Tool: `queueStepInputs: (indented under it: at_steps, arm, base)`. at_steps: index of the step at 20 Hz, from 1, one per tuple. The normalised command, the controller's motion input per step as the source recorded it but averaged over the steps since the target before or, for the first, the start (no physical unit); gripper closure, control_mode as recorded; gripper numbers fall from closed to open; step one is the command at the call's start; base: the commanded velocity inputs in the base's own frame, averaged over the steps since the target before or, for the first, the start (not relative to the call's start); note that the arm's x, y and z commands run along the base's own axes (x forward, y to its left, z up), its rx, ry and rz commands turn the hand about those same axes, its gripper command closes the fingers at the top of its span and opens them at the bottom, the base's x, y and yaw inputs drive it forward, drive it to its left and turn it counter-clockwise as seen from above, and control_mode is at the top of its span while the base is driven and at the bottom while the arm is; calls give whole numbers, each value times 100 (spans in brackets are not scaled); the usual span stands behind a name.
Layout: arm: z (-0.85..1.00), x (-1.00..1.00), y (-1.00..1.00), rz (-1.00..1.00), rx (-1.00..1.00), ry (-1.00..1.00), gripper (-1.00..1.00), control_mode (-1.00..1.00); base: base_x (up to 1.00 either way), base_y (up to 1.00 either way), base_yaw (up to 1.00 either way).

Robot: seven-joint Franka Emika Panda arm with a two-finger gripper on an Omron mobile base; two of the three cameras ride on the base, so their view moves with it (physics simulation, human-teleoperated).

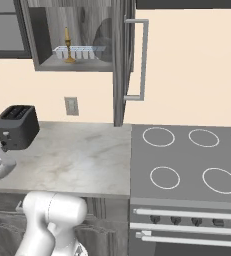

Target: Pick the candle and jar from the dining table and place them in the open cabinet. Close the cabinet after placing the objects.

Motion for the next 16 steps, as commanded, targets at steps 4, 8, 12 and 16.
queueStepInputs:
  at_steps: [4,8,12,16]
  arm:
    - [-13,-40,-16,-1,7,0,-100,-100]
    - [-13,-17,-22,-4,5,0,-100,-100]
    - [-5,-3,-33,-4,5,0,-100,-100]
    - [0,-7,-40,-1,8,0,-100,-100]
  base:
    - [0,0,0]
    - [0,0,0]
    - [0,0,0]
    - [0,0,0]
